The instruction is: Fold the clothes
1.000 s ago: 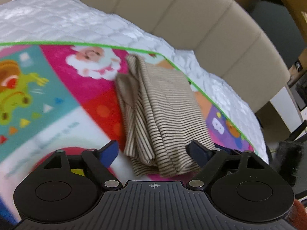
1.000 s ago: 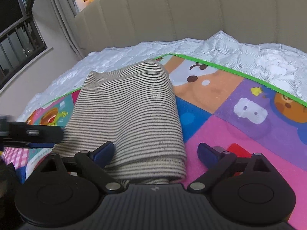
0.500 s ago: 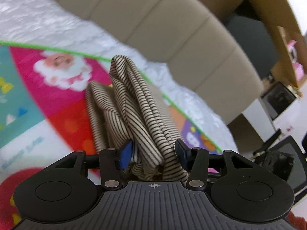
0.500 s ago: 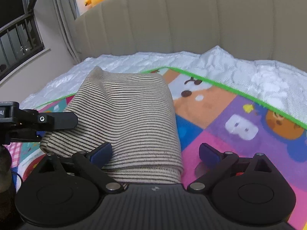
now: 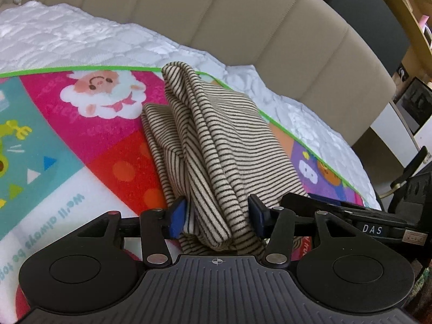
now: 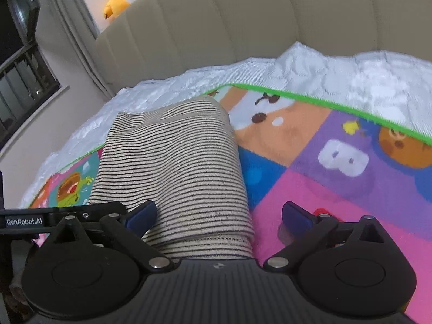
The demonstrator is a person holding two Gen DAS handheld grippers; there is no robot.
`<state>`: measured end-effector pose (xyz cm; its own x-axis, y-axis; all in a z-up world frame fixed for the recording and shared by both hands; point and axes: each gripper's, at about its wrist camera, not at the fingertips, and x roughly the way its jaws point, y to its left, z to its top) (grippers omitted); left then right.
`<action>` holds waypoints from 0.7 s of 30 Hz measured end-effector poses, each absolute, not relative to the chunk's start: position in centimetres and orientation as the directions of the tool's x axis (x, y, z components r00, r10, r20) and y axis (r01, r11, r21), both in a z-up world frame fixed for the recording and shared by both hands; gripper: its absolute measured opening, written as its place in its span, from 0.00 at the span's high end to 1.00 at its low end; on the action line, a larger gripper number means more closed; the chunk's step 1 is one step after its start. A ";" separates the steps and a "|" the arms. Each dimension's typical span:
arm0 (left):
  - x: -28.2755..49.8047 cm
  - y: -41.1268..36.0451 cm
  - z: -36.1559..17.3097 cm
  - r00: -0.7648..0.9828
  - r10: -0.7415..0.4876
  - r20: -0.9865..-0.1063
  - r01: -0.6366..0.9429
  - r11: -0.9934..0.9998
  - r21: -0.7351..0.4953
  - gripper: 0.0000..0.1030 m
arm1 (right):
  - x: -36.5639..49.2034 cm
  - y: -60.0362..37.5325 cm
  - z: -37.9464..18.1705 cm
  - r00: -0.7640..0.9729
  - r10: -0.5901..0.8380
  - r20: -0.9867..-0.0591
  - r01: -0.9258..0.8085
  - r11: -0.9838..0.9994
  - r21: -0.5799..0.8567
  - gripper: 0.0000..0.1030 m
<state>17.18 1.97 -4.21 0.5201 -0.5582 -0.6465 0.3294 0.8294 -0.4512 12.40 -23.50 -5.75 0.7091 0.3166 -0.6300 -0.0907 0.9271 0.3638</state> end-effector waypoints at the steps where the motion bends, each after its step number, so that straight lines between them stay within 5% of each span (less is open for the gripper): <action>1: 17.2 2.0 -4.2 0.519 -0.558 -0.647 0.328 0.829 -0.452 0.47 | 12.5 -23.6 -5.8 0.706 0.321 -0.631 -0.084 0.923 0.375 0.03; 21: 16.5 3.5 -2.2 0.533 -0.657 -0.534 0.383 0.750 -0.540 0.50 | 12.7 -24.7 -6.0 0.739 0.295 -0.606 -0.051 0.921 0.385 0.03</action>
